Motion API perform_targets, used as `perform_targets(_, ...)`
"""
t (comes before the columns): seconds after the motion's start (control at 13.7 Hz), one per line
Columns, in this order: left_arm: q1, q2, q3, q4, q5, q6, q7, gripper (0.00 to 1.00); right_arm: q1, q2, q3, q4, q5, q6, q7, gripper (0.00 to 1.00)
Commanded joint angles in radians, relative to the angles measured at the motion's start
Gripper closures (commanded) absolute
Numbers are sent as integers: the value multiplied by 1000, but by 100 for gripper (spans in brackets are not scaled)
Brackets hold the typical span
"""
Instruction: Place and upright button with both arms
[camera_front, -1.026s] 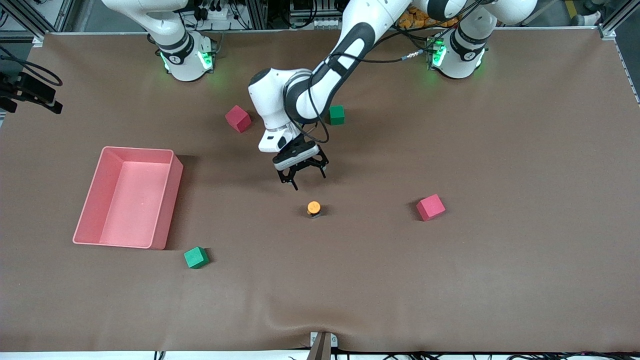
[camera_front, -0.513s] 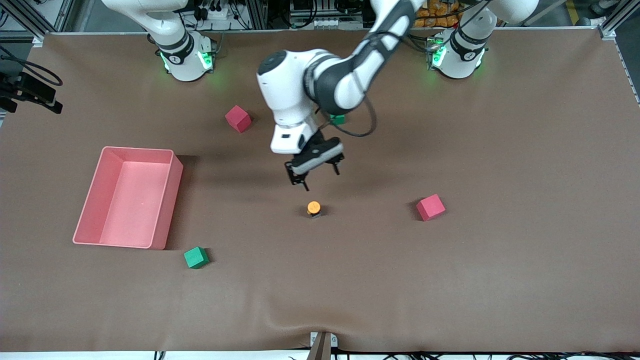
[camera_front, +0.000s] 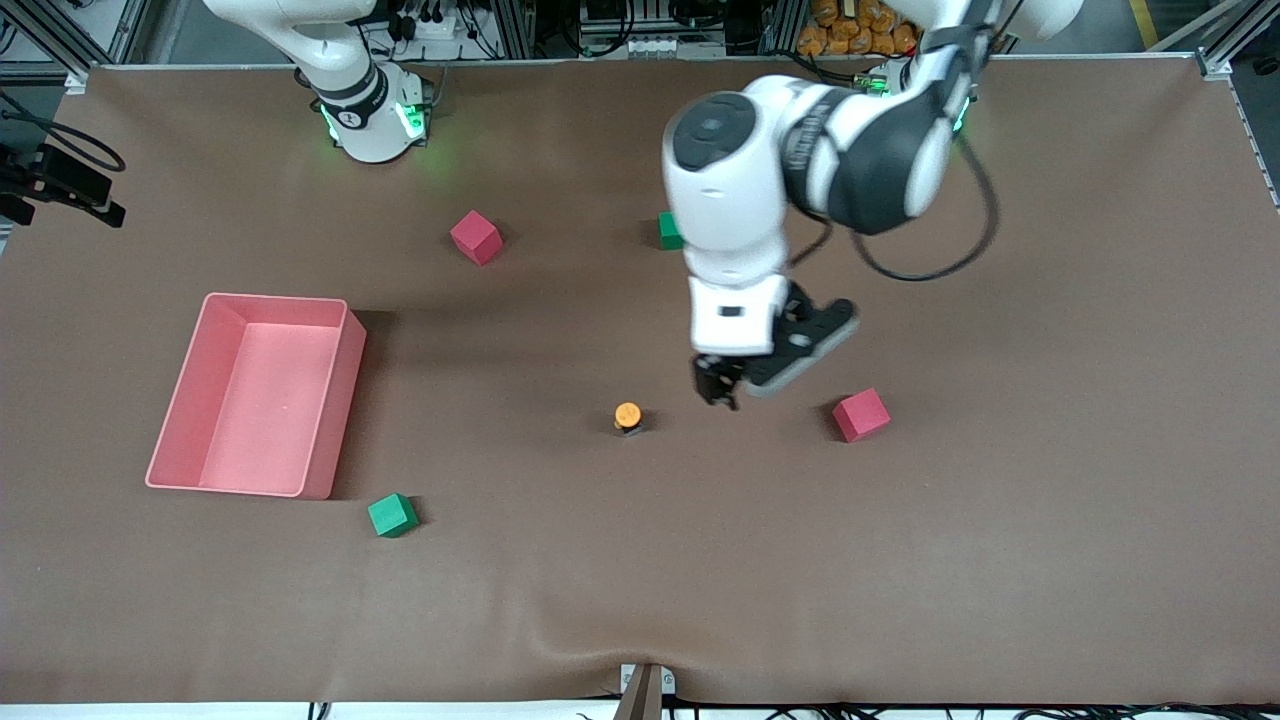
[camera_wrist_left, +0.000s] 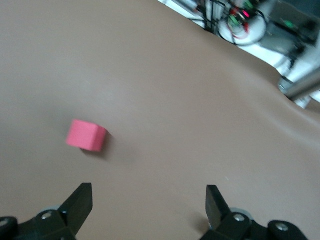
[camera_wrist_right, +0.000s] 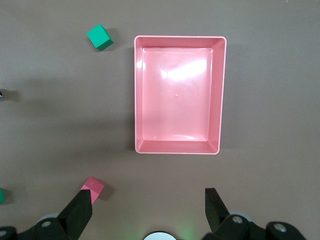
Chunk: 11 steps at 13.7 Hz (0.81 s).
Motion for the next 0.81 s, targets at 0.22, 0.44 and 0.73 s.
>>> perform_targets(0.22, 183, -117, -18, -26, -102, -27, 228, 0, 3, -5, 4, 8, -17, -13, 16, 0)
perform_targets(0.44, 251, -180, -18, -29, -154, -58, 381, 0, 3, -5, 4, 8, -18, -13, 16, 0)
perform_targets(0.73, 375, -258, -18, -44, -226, -148, 684, 0, 3, -5, 4, 8, -18, -13, 16, 0)
